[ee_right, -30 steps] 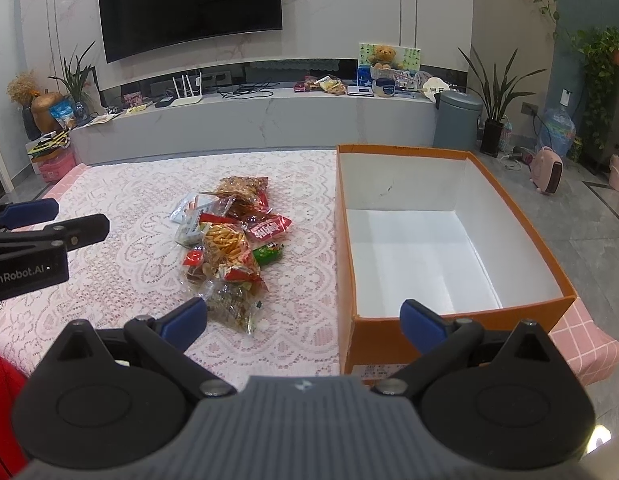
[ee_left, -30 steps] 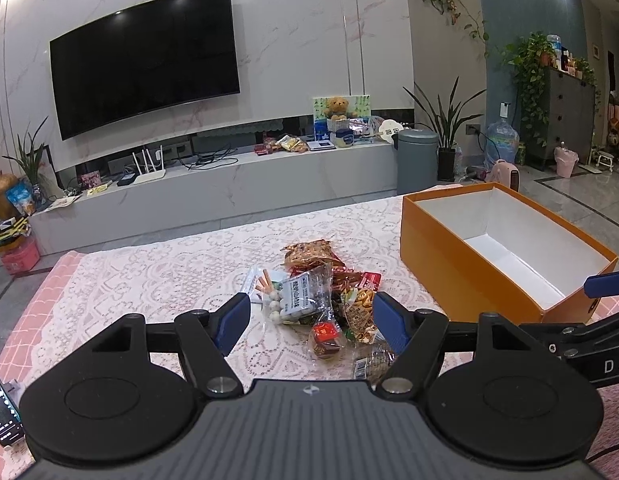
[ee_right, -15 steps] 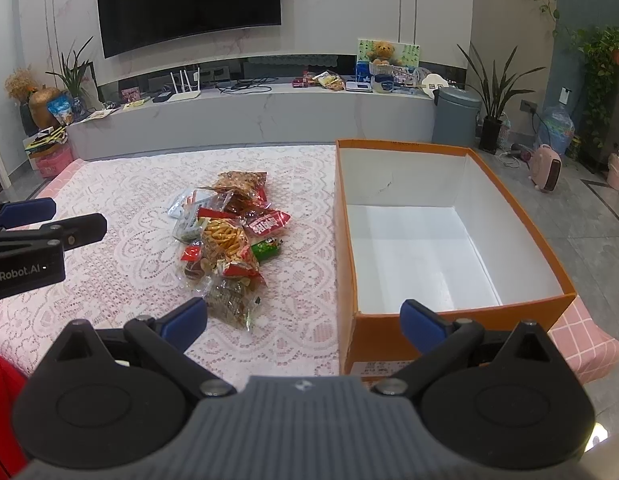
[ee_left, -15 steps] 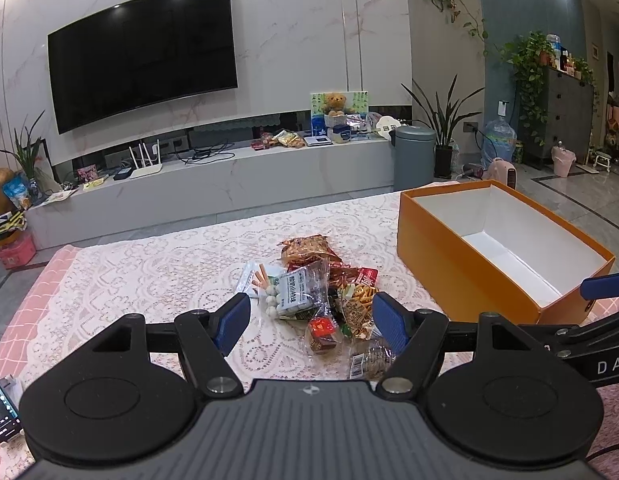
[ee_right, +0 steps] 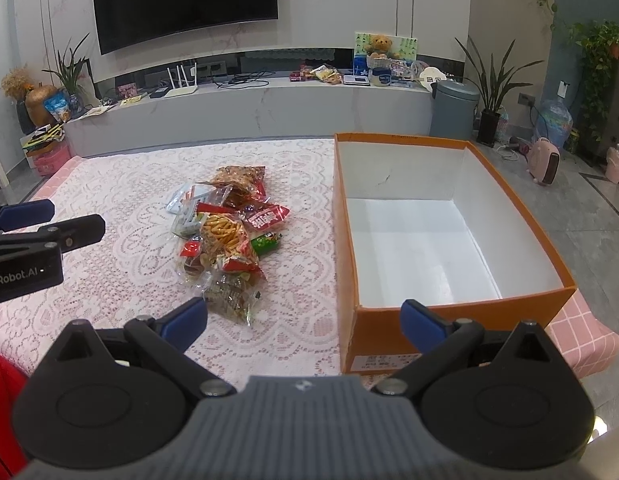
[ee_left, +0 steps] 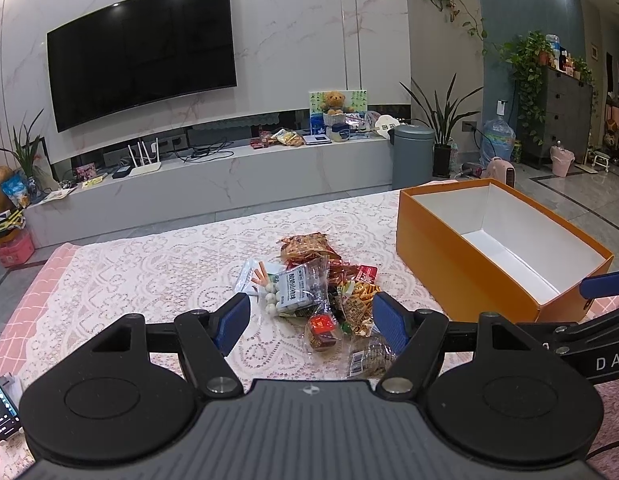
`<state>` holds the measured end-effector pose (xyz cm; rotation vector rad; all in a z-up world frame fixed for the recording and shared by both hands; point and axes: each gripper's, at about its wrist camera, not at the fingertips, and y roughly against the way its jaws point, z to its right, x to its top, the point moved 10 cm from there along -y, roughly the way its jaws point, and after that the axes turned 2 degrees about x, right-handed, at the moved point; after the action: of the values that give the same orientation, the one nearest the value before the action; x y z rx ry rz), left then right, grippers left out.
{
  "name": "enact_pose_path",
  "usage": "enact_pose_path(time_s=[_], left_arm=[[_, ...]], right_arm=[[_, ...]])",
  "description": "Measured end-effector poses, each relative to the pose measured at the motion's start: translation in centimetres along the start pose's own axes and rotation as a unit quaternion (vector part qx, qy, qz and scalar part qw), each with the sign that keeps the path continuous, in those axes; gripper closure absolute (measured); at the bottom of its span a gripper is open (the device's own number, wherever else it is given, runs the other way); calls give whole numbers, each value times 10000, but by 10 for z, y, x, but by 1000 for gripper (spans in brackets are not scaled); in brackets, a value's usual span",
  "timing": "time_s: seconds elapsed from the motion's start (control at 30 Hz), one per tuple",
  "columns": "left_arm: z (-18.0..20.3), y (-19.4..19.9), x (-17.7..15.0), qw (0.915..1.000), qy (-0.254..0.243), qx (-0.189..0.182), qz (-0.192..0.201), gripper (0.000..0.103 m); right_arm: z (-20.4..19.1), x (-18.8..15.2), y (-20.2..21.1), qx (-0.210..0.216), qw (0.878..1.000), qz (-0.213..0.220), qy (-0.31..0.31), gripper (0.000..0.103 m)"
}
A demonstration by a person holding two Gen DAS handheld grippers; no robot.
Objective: Organize snacks
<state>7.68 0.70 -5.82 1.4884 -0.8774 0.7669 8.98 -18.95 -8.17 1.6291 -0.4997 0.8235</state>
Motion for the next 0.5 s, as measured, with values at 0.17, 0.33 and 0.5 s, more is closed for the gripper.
enact_pose_path(time_s=[0.17, 0.33, 0.5], left_arm=[[-1, 0, -1, 10000, 24, -8, -33, 21], [-2, 0, -2, 10000, 11, -20, -58, 21], [-3, -1, -2, 9999, 11, -53, -90, 21]], right_arm=[[-2, 0, -1, -3, 10000, -4, 15, 3], [-4, 1, -1, 1, 10000, -13, 34, 3], [-4, 1, -1, -3, 10000, -14, 46, 3]])
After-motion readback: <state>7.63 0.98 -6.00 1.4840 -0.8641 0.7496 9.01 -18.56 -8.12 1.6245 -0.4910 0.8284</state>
